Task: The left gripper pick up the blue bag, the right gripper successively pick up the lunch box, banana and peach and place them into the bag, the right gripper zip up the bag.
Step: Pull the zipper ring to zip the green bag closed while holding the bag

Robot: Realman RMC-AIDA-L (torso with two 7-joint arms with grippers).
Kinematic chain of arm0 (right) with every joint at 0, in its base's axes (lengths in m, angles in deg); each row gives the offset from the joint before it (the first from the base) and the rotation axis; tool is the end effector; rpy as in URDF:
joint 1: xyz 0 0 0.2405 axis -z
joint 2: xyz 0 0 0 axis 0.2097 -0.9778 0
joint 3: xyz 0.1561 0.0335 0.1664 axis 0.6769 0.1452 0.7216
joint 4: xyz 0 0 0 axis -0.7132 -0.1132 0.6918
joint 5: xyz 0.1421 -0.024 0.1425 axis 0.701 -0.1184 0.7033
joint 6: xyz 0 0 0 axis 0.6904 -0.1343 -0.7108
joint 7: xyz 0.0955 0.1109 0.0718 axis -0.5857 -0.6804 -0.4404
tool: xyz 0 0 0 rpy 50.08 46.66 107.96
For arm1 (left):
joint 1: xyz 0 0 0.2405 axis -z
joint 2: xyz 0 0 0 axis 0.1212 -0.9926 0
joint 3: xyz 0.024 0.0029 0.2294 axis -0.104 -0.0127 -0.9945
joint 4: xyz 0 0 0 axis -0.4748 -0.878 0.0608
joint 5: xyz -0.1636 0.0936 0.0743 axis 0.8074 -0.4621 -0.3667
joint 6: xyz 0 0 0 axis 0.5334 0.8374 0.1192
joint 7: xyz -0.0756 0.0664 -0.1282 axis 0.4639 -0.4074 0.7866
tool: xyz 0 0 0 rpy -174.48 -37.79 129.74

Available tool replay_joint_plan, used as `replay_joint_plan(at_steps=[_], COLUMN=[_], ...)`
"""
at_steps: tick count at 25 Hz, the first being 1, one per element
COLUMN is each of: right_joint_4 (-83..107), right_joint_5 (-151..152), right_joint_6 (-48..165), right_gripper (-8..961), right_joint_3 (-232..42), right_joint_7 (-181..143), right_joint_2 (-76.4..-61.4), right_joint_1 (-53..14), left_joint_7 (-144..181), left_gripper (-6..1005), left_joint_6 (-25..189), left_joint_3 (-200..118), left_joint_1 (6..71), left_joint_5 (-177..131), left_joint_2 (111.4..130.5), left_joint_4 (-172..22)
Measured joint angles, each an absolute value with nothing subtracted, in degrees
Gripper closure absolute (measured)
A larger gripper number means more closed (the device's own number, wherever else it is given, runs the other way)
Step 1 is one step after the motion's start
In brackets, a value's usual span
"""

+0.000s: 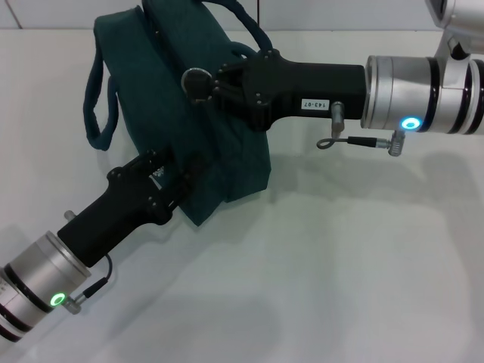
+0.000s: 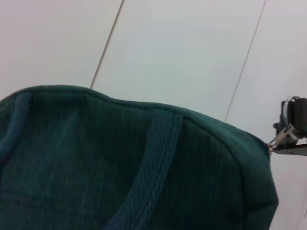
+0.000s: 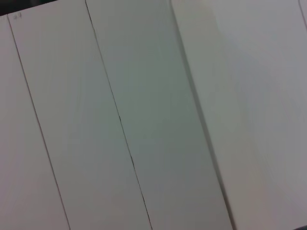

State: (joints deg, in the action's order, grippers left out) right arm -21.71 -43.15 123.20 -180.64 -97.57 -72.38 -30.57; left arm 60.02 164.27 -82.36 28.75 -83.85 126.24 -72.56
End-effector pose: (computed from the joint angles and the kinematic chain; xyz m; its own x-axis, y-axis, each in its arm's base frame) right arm 0.0619 0.3437 -0.0549 0.6882 -0.2092 -0.6948 -0.2232 -0.9721 0.0716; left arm -0.2574 0.2533 -0.0488 0.4401 0.1841 0.8789 0.7073 -0.6740 -0.2131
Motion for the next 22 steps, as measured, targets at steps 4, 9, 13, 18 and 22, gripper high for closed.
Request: replay_joint_plan(at_steps=[4,9,13,18,22], right_joint_4=[-22.1,-26.0,-29.4,-31.3,-30.2], right_joint_5=[-43.3,-43.8,-44.3,-45.9,-45.7], right_joint_6=[124.9,126.3,126.4,126.2,123.4], right_gripper=[919,918,918,917,917], right_joint_3=[-180.7,-180.8,-180.8,-180.8,-180.3], right_joint_7=[-97.5,-96.3,-96.2,-96.2,-96.2], right_joint_2=[-72.36,-72.20,-71.96,-72.07,-72.12], right_joint_1=[-29.6,-26.1,-23.0,-21.0,-20.8], left_joint_7=[60.0,60.0,60.2,60.5,60.2], left_gripper=[539,706,723,747,766], left_joint_6=[163.8,163.7,164.0,165.7,166.4], left_joint_3=[-82.4,-82.5,-83.2,-85.1,-85.3], left_joint_1=[28.8,28.8,27.9,26.0,26.0], left_joint_5=[-83.8,-83.9,-84.4,-85.9,-87.9], left_joint_2=[126.18,125.93,125.64,125.43,125.27], left_joint_4=[-72.8,-73.5,-75.5,-80.1,-81.3])
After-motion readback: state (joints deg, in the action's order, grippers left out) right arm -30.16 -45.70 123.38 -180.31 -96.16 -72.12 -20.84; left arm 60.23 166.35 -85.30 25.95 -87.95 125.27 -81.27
